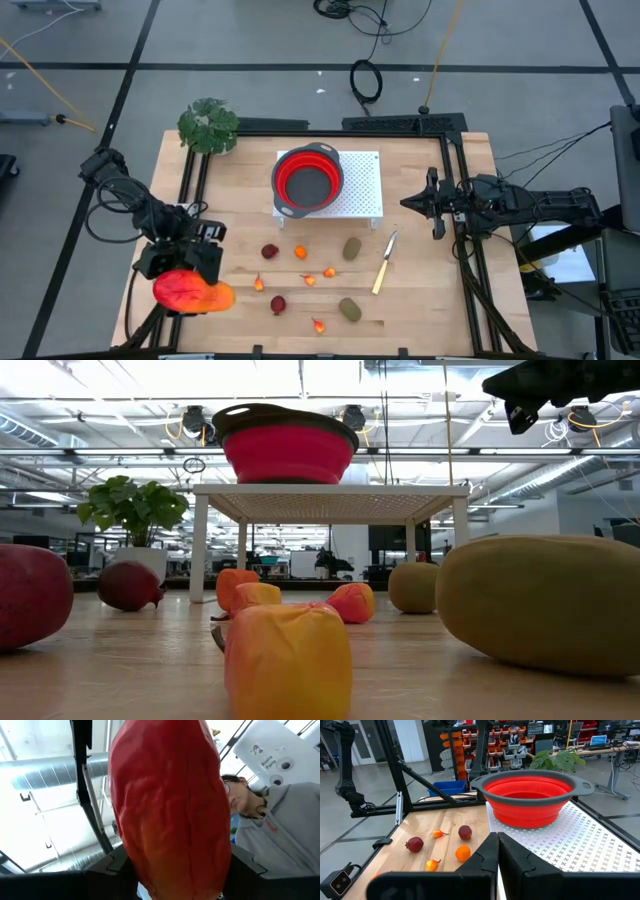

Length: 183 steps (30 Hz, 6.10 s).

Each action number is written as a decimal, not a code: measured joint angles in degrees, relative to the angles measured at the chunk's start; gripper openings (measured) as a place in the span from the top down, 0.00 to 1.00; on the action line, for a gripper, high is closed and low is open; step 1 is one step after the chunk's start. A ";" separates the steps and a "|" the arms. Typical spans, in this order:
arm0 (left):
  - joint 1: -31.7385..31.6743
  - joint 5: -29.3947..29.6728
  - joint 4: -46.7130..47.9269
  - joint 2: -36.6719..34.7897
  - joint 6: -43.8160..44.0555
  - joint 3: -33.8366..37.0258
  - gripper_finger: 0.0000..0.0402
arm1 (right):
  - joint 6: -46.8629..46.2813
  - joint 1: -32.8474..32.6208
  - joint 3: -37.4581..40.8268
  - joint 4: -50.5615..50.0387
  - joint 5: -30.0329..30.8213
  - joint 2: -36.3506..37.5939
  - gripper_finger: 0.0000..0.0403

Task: Pick & Place Fruit
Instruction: Put the orange mango into the orange strainer bowl on the shelf, then put the brown kiwi into the orange strainer bowl on the shelf

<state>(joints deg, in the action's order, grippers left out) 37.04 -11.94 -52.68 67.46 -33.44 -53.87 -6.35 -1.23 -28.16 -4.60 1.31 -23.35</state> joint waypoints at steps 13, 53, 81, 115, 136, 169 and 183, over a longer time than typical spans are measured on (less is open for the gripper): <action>-0.82 33.24 -11.70 0.00 21.88 0.00 0.48 | 0.00 0.00 0.00 0.02 0.06 0.00 1.00; -4.59 64.43 11.73 0.00 74.90 -0.02 0.47 | -0.02 0.00 0.00 -0.09 0.08 -0.01 1.00; -26.52 40.25 46.50 0.04 72.97 -3.16 0.47 | -0.02 0.00 0.00 -0.13 0.08 -0.02 1.00; -48.46 16.26 94.73 12.58 63.12 -23.73 0.46 | -0.44 0.02 0.00 -0.39 0.54 -0.02 1.00; -47.98 13.46 97.93 12.79 62.45 -23.71 0.46 | -0.46 0.02 0.00 -0.37 0.56 -0.02 1.00; -47.86 13.48 96.16 16.28 54.09 -23.67 0.29 | -0.46 0.02 0.00 -0.35 0.58 -0.02 1.00; -46.71 13.86 102.97 15.74 50.25 -37.46 0.53 | -0.47 0.02 0.00 -0.36 0.38 -0.02 1.00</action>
<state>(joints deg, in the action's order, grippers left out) -9.67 1.92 50.29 83.20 16.80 -91.33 -6.82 -1.21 -28.16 -4.96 1.69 -23.38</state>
